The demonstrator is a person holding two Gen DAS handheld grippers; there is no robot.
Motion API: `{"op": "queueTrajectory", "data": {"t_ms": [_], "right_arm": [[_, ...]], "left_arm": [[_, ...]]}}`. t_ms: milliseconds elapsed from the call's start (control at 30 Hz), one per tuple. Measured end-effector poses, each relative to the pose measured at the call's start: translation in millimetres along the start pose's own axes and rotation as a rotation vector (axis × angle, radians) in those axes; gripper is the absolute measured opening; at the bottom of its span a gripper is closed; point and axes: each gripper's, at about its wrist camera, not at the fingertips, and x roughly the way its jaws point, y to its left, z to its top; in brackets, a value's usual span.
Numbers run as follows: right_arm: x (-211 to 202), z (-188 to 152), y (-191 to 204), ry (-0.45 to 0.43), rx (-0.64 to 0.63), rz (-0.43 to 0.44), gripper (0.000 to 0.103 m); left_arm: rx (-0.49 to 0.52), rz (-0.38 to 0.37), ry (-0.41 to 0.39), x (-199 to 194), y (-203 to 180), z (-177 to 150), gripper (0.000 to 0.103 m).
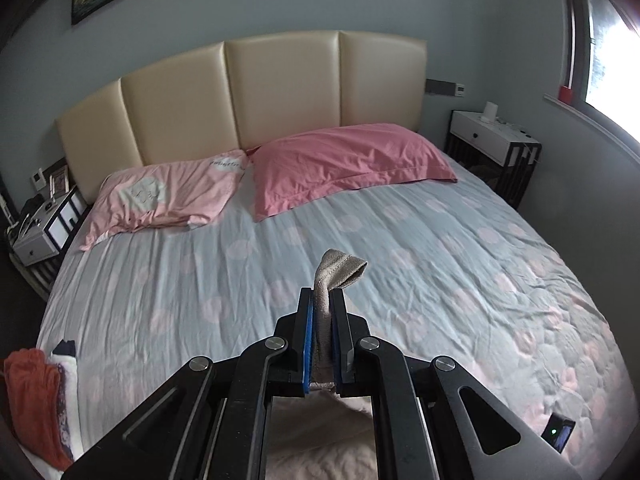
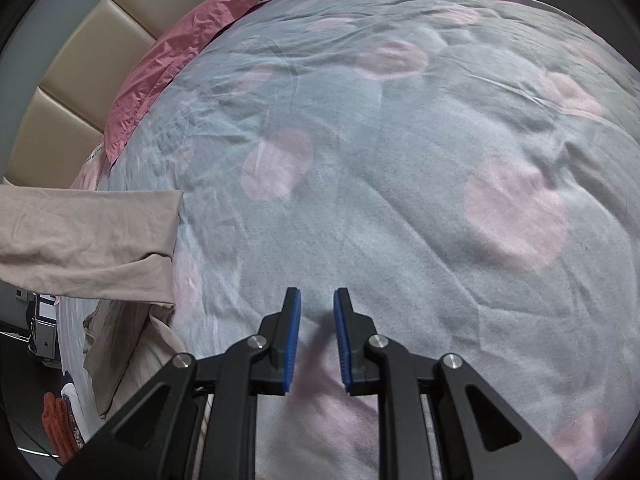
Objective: Fold clothes
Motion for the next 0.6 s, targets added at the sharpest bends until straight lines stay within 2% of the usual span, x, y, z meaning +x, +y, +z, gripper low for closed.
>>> {"op": "queueTrajectory", "data": {"t_ms": [100, 233, 600], "right_arm": [[1.5, -1.0, 2.0, 0.005, -0.009, 0.002, 0.017], [5.0, -2.6, 7.4, 0.013, -0.026, 0.004, 0.017], [13.7, -5.3, 18.8, 0.013, -0.076, -0.019, 0.017]], "left_arm": [[-0.051, 0.059, 0.024, 7.7, 39.5, -18.1, 0.008], [-0.13, 0.121, 0.075, 39.1, 91.4, -51.7, 0.008], [-0.281, 0.242, 0.34, 137.0, 175.6, -179.4, 0.008]]}}
